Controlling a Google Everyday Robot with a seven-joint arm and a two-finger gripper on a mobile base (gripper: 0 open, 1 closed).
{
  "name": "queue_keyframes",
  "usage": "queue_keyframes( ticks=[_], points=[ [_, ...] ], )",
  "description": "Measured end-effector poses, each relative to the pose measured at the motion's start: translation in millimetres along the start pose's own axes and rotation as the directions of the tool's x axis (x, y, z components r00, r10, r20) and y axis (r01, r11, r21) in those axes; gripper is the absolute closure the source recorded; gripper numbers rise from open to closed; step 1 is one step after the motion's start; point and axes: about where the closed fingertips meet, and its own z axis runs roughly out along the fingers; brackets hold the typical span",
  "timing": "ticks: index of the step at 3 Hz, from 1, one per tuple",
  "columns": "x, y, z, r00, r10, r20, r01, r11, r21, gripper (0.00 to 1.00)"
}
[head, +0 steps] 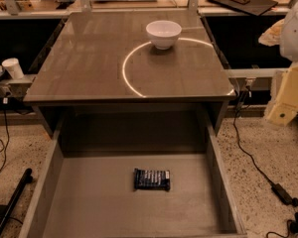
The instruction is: Pick rxbar blueberry from top drawer and place on counter
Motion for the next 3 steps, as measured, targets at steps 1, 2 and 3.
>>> queue_keyframes(
  ticks=[1, 2, 3],
  points=[
    [0.3, 1.0, -1.6, 1.0, 0.004, 0.005, -0.004, 1.0, 0.004, 0.0],
    [3.2, 7.0, 2.2, 1.0, 0.017, 0.006, -0.017, 0.9998, 0.002, 0.0],
    [7.7, 17.9, 5.1, 1.0, 0.013, -0.016, -0.013, 0.9998, -0.017, 0.0]
  ],
)
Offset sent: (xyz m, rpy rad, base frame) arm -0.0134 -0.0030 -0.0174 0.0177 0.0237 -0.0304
